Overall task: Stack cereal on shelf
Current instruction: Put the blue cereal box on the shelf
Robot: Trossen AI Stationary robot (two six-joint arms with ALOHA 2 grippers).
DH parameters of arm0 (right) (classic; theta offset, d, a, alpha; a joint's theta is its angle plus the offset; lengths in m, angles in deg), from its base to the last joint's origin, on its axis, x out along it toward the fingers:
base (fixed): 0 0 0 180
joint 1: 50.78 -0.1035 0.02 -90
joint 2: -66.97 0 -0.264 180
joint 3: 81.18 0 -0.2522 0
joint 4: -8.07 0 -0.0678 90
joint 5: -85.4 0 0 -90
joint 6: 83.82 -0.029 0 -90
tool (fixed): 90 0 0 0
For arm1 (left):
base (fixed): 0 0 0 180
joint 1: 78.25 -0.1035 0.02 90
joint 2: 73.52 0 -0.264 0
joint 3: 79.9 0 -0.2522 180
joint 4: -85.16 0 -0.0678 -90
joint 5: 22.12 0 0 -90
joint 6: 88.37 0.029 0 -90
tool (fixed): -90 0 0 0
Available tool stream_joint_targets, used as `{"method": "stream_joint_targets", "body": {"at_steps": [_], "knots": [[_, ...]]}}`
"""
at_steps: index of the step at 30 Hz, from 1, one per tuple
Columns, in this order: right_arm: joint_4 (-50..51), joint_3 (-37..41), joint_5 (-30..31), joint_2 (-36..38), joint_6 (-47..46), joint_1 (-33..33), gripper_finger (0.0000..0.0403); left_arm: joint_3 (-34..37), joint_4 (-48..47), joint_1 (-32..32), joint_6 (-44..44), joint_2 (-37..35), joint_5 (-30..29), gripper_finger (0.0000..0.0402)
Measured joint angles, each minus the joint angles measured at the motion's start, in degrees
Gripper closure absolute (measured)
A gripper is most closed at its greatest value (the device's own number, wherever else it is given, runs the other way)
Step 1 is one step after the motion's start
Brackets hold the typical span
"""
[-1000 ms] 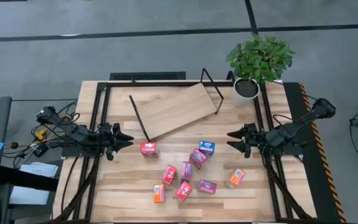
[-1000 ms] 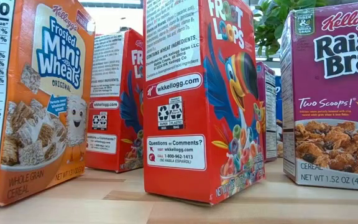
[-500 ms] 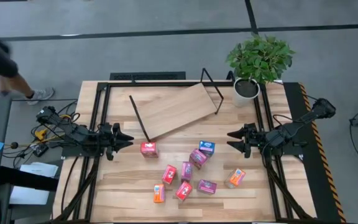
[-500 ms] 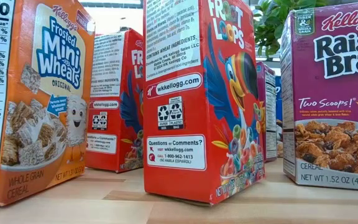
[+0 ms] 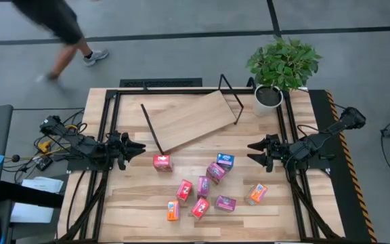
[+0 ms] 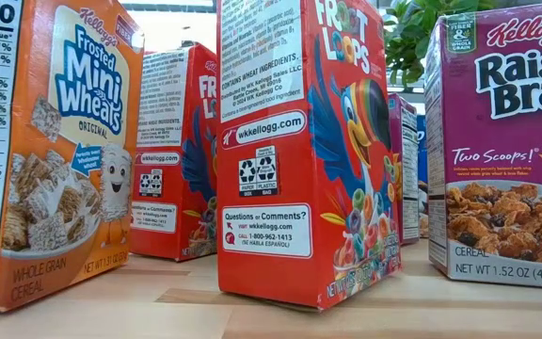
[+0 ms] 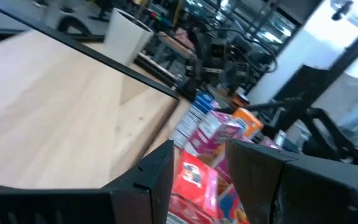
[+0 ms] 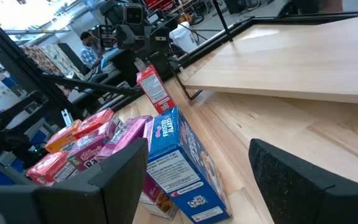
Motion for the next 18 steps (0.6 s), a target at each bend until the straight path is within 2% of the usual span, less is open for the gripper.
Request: {"method": "stream_joint_targets", "body": {"at_steps": [5, 7, 11, 18], "knots": [[-2.2, 0.0, 0.1, 0.0, -0.4, 0.0, 0.0097, 0.0, 0.0, 0.0, -6.0, 0.0, -7.8, 0.0268], [-4.3, 0.0, 0.1, 0.0, -3.7, 0.0, 0.0097, 0.0, 0.6, 0.0, -10.2, 0.0, -10.1, 0.0268], [-4.7, 0.0, 0.1, 0.0, -9.6, 0.0, 0.0097, 0.0, 5.7, 0.0, -13.6, 0.0, -11.0, 0.0268], [-4.7, 0.0, 2.4, 0.0, -9.9, 1.1, 0.0097, 0.0, 18.4, 0.0, -10.9, 0.0, -12.5, 0.0268]]}}
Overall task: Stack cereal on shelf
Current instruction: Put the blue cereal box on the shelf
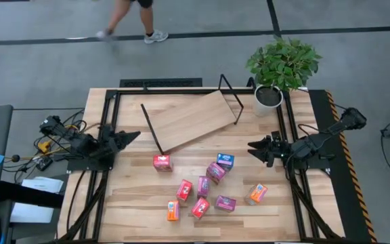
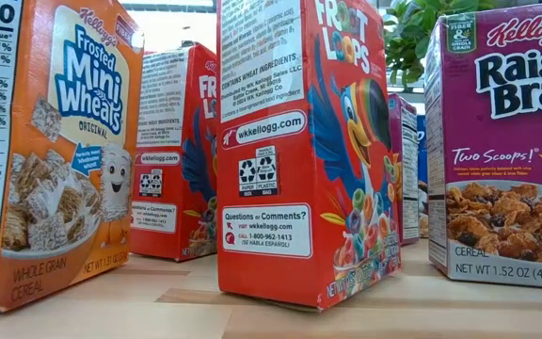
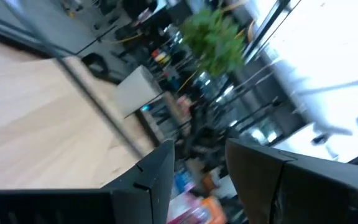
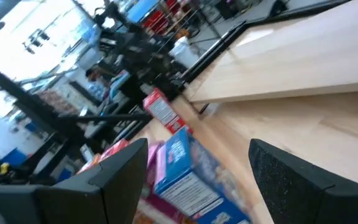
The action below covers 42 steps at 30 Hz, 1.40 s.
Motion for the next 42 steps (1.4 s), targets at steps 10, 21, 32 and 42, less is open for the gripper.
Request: {"method": "stream_joint_targets", "body": {"at_steps": [10, 21, 32, 42], "knots": [[-0.4, -2.0, -2.5, 0.1, -4.1, 2.5, 0.0097, 0.0, 15.3, 0.0, 11.1, 0.0, 1.1, 0.0268], [16.9, -31.9, -5.7, -12.5, 30.5, 5.6, 0.0097, 0.0, 22.6, 0.0, 22.7, 0.0, 0.3, 0.0268], [54.2, -58.7, -9.9, -40.2, 24.6, 7.4, 0.0056, 0.0, 22.3, 0.0, 33.4, 0.0, -1.0, 0.0201], [54.9, -60.7, -25.0, -55.9, 25.6, 11.5, 0.0027, 0.0, 21.7, 0.0, 36.2, 0.0, -1.1, 0.0106]]}}
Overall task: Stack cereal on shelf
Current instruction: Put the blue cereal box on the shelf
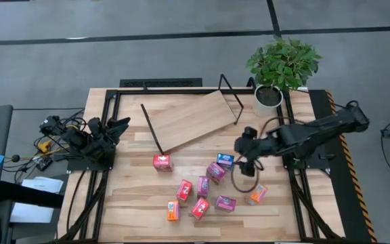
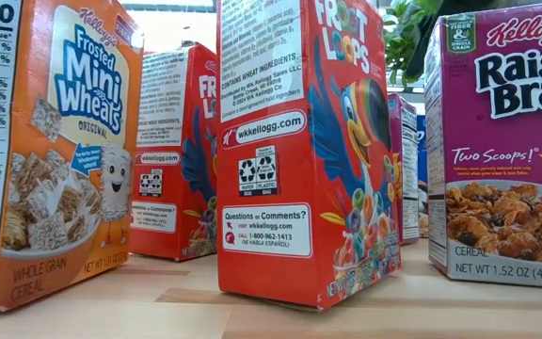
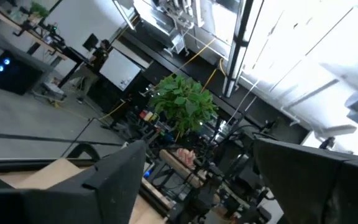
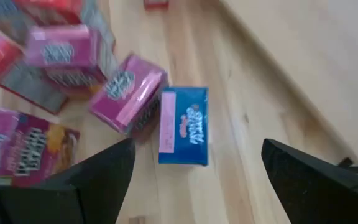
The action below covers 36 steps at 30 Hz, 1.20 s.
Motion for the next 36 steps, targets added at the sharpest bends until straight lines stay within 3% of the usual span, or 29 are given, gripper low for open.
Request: {"method": "stream_joint_targets", "body": {"at_steps": [5, 11, 24, 28, 36], "knots": [[-0.4, 0.0, -2.0, -5.4, 0.4, 1.6, 0.0032, 0.0, -1.2, 0.0, 0.0, 0.0, -0.2, 0.0101], [-3.6, 0.0, -8.4, -9.6, 0.9, 3.8, 0.0032, 0.0, -3.3, 0.0, -1.2, 0.0, -0.4, 0.0101], [-3.2, 0.0, -8.6, -14.8, 5.0, 4.4, 0.0042, 0.0, -4.4, 0.0, -1.7, 0.0, -0.7, 0.0101], [-3.0, -0.1, -8.6, -15.6, 5.2, 4.4, 0.0073, 0.0, -4.5, 0.0, -1.7, 0.0, -0.8, 0.0101], [-2.8, -0.1, -8.5, -15.4, 6.0, 4.8, 0.018, 0.0, -5.9, 0.0, -3.3, 0.0, -2.4, 0.0101]]}}
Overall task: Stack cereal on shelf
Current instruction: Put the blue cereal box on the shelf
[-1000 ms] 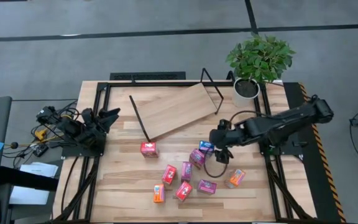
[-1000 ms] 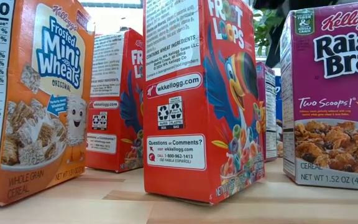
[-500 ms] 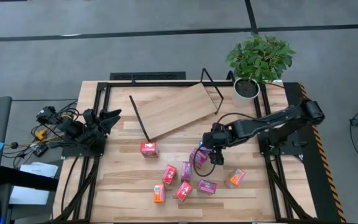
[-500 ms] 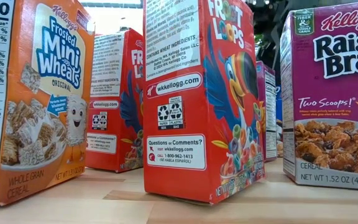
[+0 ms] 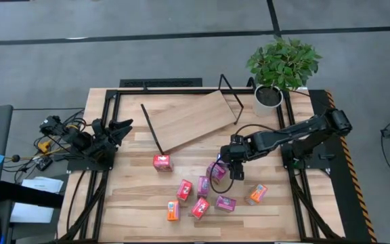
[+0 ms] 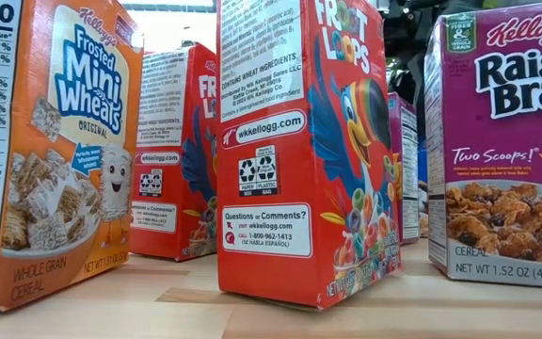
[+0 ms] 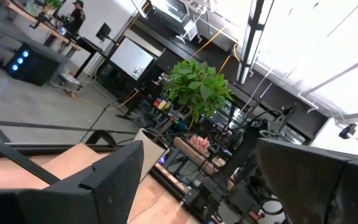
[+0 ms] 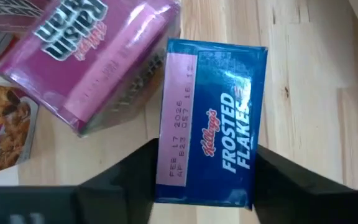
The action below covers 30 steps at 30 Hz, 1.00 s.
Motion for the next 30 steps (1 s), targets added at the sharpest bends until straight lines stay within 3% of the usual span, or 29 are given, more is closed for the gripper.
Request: {"method": "stream_joint_targets", "body": {"at_steps": [6, 15, 25, 30], "knots": [[0.0, 0.0, -0.2, 0.0, 1.9, 1.1, 0.0231, 0.0, -0.3, 0.0, -0.8, 0.0, 0.0, 0.0101], [3.8, -4.1, -0.3, 0.0, 9.4, 4.8, 0.0186, 0.0, -0.2, 0.0, -3.6, 0.0, 0.0, 0.0101], [6.6, -16.2, -0.2, 0.0, 27.1, 13.3, 0.0223, 0.0, -0.2, 0.0, -3.6, 0.0, 0.0, 0.0101], [3.2, -21.9, -0.8, -2.2, 35.8, 17.7, 0.0216, 0.0, -0.2, 0.0, -3.6, 0.0, 0.0, 0.0101]]}}
